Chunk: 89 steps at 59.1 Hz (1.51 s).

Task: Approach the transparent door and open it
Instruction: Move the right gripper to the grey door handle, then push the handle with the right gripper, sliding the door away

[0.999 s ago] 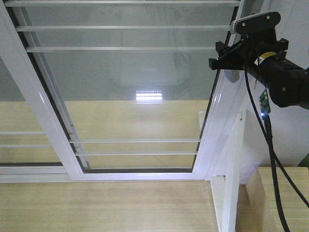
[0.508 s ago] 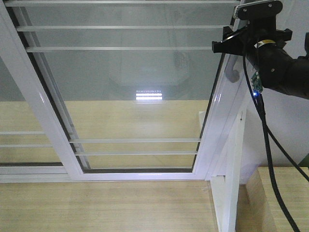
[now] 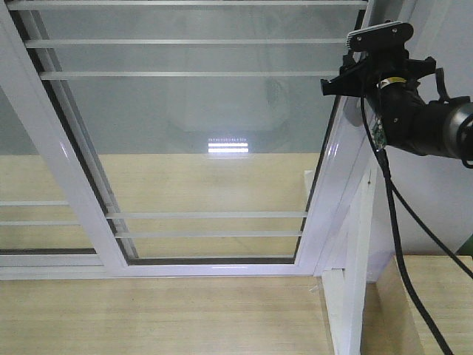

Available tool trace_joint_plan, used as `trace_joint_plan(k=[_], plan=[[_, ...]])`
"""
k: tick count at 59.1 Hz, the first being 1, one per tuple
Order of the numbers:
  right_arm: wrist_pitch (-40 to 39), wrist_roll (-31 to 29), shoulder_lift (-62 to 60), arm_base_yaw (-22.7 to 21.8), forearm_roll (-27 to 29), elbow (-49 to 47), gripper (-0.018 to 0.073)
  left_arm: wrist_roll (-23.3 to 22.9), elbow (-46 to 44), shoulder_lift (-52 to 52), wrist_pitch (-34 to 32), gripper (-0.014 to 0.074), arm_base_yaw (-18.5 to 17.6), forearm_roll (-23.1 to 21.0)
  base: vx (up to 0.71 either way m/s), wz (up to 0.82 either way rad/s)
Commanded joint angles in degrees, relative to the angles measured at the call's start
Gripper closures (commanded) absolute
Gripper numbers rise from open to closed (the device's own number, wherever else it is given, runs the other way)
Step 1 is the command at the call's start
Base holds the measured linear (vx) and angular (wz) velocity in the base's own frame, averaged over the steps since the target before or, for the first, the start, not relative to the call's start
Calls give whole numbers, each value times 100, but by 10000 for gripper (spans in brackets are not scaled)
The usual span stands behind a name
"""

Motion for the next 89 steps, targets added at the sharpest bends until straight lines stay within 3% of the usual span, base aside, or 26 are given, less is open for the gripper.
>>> trace_joint_plan(k=[1,16,38,51,72,89], plan=[[169,51,-301,-12,-156,-512,176,-14,-198,-35,-397,97,-20,-40,0,0],[1644,256,-301,-12,-136,-1459,176,-14,-198,-35,-397,97,-20,-40,0,0],[2459,261,-301,6,-130,-2046,176,-14,-198,-35,-397,97,-20,-40,0,0],[2646,261,-301,91,-126,-2053,176,-14,-198,-35,-391,97,-20,-35,0,0],[2316,216,-301,984,-133,-2053,176,-14,-198,-35,-246,97,-20,-39,0,0],[2240,278,-301,1396,-104,-2053,176,-8,-198,-35,-55,97,-20,-39,0,0]])
